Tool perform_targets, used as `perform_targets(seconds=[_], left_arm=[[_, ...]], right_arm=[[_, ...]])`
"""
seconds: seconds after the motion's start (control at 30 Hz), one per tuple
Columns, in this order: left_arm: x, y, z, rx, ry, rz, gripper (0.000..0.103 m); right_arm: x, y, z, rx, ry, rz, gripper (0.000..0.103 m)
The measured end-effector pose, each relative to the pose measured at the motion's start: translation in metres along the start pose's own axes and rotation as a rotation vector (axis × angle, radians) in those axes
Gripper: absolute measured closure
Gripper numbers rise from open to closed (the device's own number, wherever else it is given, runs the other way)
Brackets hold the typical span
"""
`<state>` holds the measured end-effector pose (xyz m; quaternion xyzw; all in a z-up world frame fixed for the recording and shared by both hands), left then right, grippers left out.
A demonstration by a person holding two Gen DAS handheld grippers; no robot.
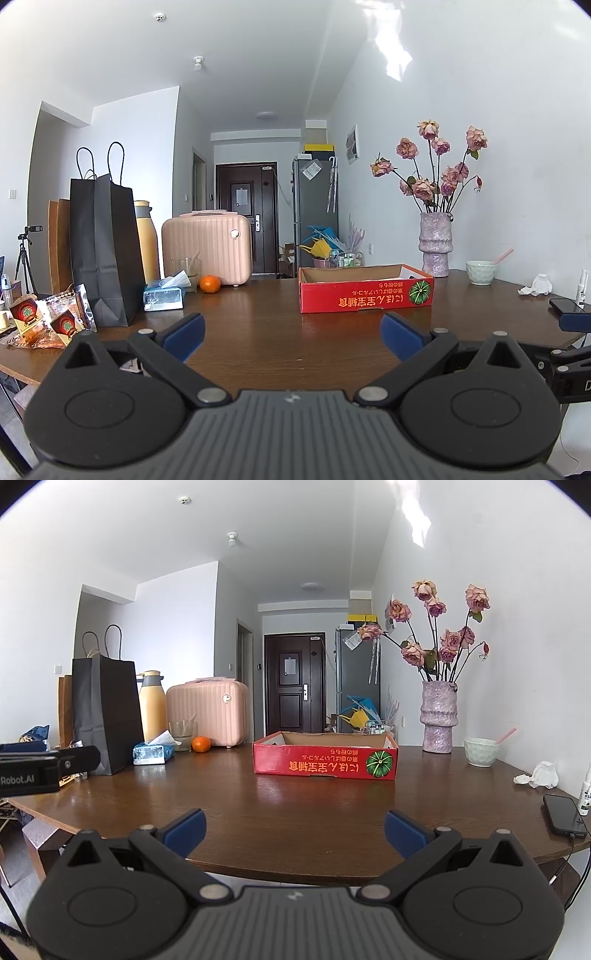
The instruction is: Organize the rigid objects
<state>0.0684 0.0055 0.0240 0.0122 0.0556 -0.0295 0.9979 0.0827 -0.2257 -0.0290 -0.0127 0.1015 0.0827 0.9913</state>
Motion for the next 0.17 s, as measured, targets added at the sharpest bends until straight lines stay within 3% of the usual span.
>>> perform_targets(seconds=[0.17], left_arm=[[-0.0006, -0.0007, -0.0005, 0.000, -0.004, -0.005, 0.000]], right_arm=[[-0.0005, -0.0003, -0.0004, 0.002, 0.001, 0.000, 0.000]])
Point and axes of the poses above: each gripper's, at about its wrist camera, not at the fingertips, and x roughly the way its jaws point, y to its left, z to its top, the point moved 9 cm from there along x, roughly the way its jaws point, and after that the axes turned 5 degrees about -z, right-handed, at the moved point
